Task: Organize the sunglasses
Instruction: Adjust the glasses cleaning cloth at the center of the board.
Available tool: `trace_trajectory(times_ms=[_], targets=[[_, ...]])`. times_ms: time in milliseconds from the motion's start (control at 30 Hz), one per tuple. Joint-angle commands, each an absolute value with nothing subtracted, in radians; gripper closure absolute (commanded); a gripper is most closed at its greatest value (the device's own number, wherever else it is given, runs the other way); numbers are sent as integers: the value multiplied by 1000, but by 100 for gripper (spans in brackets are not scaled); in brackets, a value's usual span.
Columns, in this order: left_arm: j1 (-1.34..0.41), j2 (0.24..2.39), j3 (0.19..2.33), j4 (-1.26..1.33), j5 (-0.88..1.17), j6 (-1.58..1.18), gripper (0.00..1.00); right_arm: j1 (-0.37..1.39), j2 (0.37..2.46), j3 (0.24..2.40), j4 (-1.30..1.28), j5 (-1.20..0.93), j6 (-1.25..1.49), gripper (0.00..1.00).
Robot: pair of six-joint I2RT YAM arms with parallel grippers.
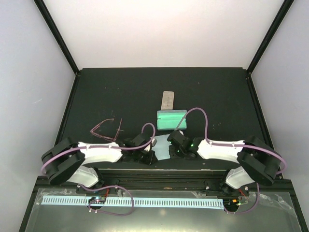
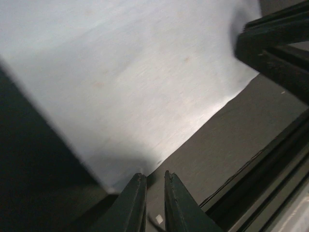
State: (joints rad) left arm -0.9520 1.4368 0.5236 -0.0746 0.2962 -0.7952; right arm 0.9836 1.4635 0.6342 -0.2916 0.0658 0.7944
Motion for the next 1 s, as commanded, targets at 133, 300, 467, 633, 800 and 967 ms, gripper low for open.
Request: trace_trajectory(times_ms=[133,300,467,633,800,967], targets=[[-962,1175,458,-338,59,-867,88,1038,1397,603,-382,23,840,88],[-958,1069,482,-280,35,-847,83,1040,1370,685,-481,162,803,85],[-956,1156,555,-236,51,-825,75,1037,1426,764,-545,302,783,78],[-956,1250,567,-182,76,-839,75,1031,1465,758,-541,318,778,72],[-956,1273,552,-161,73,-852,75,1031,1491,731,-525,278,775,72],[-956,1272,544,-157,67,-854,75,1031,1509,690,-486,211,779,80]])
